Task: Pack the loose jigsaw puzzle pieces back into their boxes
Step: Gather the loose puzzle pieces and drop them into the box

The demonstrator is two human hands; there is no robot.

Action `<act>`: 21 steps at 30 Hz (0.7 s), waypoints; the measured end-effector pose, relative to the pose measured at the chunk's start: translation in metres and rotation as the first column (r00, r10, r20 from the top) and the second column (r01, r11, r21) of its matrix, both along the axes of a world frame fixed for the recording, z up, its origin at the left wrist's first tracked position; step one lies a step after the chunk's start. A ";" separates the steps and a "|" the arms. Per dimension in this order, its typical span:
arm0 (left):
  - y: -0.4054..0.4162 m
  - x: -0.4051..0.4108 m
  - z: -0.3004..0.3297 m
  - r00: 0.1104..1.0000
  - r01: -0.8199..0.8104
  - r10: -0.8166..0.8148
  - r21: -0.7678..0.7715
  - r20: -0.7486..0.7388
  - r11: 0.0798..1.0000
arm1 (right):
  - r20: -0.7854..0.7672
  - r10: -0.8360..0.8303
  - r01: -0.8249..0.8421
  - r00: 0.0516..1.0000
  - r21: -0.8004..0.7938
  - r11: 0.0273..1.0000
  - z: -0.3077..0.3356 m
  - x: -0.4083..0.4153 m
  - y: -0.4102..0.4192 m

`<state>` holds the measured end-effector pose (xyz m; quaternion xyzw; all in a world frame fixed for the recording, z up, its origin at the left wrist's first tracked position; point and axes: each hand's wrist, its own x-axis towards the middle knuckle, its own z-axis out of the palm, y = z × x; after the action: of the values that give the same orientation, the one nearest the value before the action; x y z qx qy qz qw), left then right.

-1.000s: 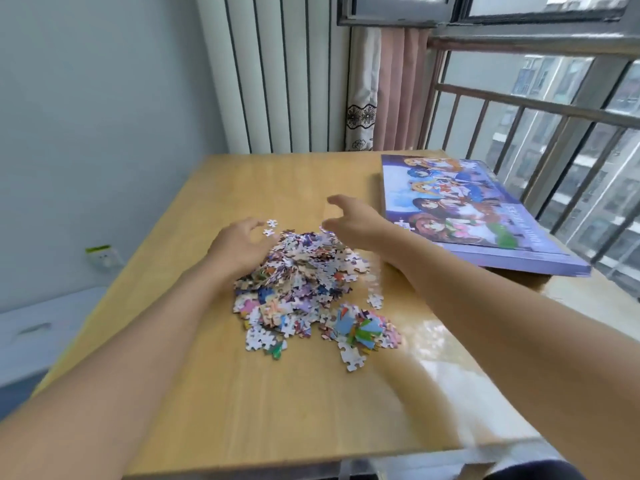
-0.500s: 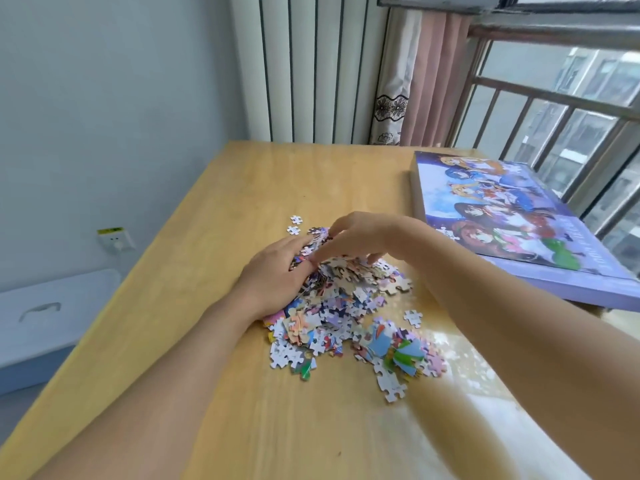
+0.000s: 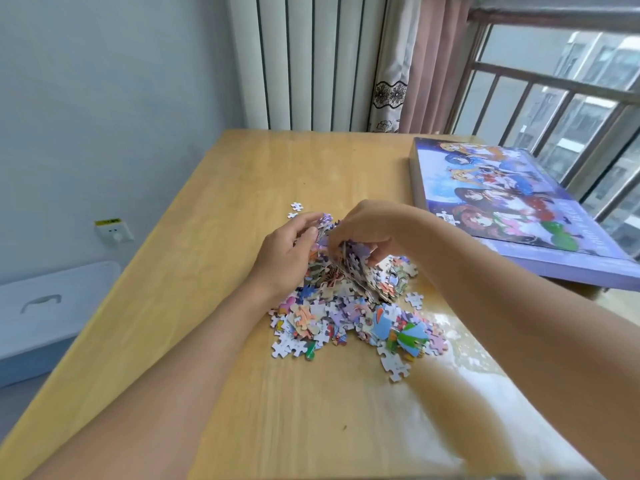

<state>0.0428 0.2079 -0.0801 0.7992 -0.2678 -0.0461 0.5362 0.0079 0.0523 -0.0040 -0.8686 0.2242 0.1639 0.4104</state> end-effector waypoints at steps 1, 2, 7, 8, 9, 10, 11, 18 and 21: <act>0.003 0.003 0.001 0.997 0.042 -0.043 -0.029 -0.056 0.999 | 0.020 -0.033 0.033 0.999 0.021 0.999 -0.001 -0.001 -0.003; 0.008 0.005 0.003 0.991 0.096 -0.098 -0.029 -0.094 0.995 | 0.036 -0.057 0.056 0.998 0.043 0.998 -0.002 -0.004 -0.006; 0.032 0.006 0.010 0.959 0.279 -0.281 0.284 -0.037 0.917 | -0.002 -0.028 0.028 1.000 0.127 0.991 0.001 -0.011 -0.016; 0.033 0.006 0.009 0.961 0.268 -0.274 0.294 -0.021 0.917 | -0.013 0.000 0.002 1.000 0.089 0.996 0.003 -0.012 -0.016; 0.031 0.004 0.008 0.965 0.253 -0.263 0.300 -0.007 0.920 | -0.021 0.024 -0.024 0.999 0.038 0.999 0.005 -0.013 -0.015; 0.029 0.002 0.006 0.967 0.237 -0.253 0.312 0.010 0.920 | -0.027 0.049 -0.050 0.998 -0.019 0.999 0.006 -0.013 -0.014; 0.026 0.001 0.005 0.968 0.223 -0.248 0.331 0.034 0.917 | -0.031 0.074 -0.077 0.997 -0.081 0.994 0.007 -0.013 -0.012; 0.018 0.001 -0.002 0.979 0.122 -0.165 0.307 0.119 0.944 | -0.180 0.306 -0.354 0.935 -0.417 0.837 0.014 -0.018 0.017; 0.020 0.000 0.002 0.987 0.128 -0.148 0.238 0.068 0.963 | -0.133 0.293 -0.322 0.947 -0.407 0.855 0.012 -0.021 0.017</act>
<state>0.0423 0.2278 -0.0783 0.8371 -0.3380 -0.0804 0.4226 -0.0127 0.0693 0.0079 -0.9554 0.1261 0.2033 0.1730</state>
